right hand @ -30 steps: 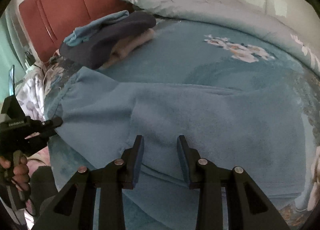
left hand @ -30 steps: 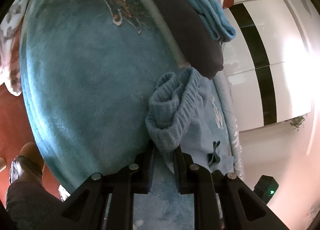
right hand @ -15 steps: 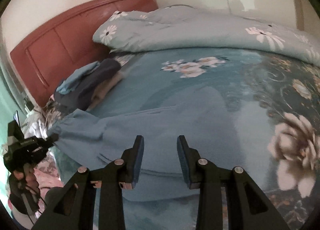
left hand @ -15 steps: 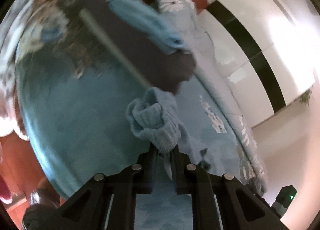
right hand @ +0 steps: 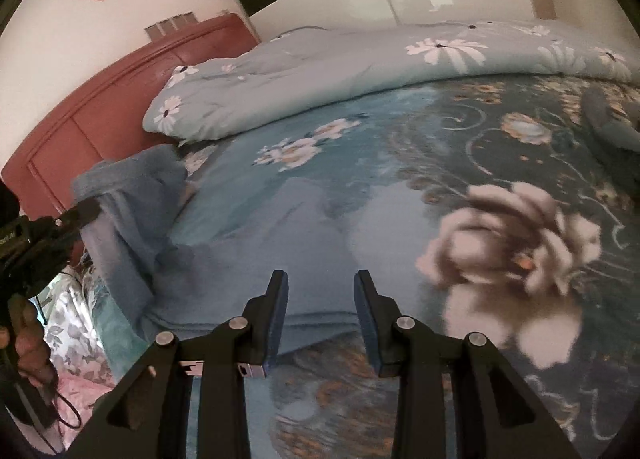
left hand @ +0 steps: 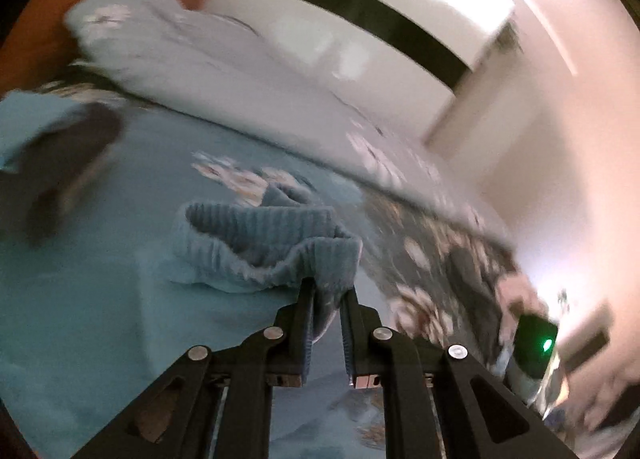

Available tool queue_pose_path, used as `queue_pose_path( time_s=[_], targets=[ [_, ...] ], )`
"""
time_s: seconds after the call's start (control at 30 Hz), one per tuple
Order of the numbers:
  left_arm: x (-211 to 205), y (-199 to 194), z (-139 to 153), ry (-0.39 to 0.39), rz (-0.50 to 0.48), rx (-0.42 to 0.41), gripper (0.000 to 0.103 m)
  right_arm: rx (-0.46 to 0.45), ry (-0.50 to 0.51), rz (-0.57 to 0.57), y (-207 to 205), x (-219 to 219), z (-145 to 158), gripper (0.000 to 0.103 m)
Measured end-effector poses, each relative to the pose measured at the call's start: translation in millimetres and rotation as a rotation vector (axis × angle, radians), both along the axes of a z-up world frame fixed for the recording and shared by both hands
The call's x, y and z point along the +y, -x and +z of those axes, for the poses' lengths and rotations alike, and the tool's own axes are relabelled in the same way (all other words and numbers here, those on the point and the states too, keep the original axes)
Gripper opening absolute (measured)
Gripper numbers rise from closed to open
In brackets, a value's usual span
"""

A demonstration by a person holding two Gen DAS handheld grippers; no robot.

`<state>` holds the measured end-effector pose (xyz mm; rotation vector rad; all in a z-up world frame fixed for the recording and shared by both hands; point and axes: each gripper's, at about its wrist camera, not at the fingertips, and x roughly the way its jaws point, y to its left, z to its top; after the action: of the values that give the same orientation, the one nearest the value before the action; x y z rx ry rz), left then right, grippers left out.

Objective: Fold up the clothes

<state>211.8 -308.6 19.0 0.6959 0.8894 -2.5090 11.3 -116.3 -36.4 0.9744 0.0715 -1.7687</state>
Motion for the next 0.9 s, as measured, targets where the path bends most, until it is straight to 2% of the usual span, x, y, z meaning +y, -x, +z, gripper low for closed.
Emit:
queue_pose_path(
  time_s=[0.07, 0.17, 0.3, 0.37, 0.47, 0.5, 0.53, 0.57, 0.6, 0.77, 0.83, 0.9],
  targets=[
    [15.0, 26.9, -15.8, 0.002, -0.049, -0.050, 0.013, -0.005, -0.005, -0.015, 5.4, 7.5, -2.0, 0.035],
    [28.6, 52.3, -47.7, -0.051, -0.094, -0.119, 0.013, -0.012, -0.013, -0.033, 10.8, 17.2, -5.4, 0.035],
    [37.8, 48.9, -75.3, -0.130, -0.117, -0.171, 0.014, -0.014, -0.028, -0.035, 13.6, 23.4, -10.2, 0.035],
    [39.2, 46.3, -76.8, -0.146, -0.122, -0.181, 0.015, -0.018, -0.023, -0.028, 13.8, 22.7, -10.3, 0.035],
    [43.5, 35.4, -62.6, -0.137, -0.138, -0.160, 0.019, -0.025, -0.001, -0.007, 12.4, 16.8, -8.0, 0.035],
    [44.9, 31.5, -57.9, -0.132, -0.146, -0.149, 0.036, -0.026, 0.006, 0.005, 10.6, 13.3, -6.8, 0.035],
    [45.9, 25.2, -53.4, -0.147, -0.170, -0.114, 0.060, -0.022, 0.011, 0.023, 7.5, 8.4, -5.2, 0.035],
    [46.1, 19.3, -49.2, -0.158, -0.179, -0.082, 0.068, -0.015, 0.016, 0.045, 3.8, 2.4, -3.4, 0.035],
    [46.2, 13.4, -45.0, -0.170, -0.187, -0.050, 0.071, -0.009, 0.018, 0.063, 0.7, -2.8, -1.9, 0.035],
    [30.9, -25.2, -33.3, -0.171, -0.130, -0.008, 0.071, 0.030, 0.041, 0.196, -20.8, -30.4, 12.2, 0.035],
    [16.1, -49.2, -32.2, -0.135, -0.020, -0.033, 0.071, 0.060, 0.048, 0.264, -32.0, -42.6, 18.8, 0.039],
    [0.8, -68.5, -33.4, -0.099, 0.104, -0.069, 0.071, 0.089, 0.045, 0.334, -43.5, -57.0, 22.7, 0.049]
  ],
)
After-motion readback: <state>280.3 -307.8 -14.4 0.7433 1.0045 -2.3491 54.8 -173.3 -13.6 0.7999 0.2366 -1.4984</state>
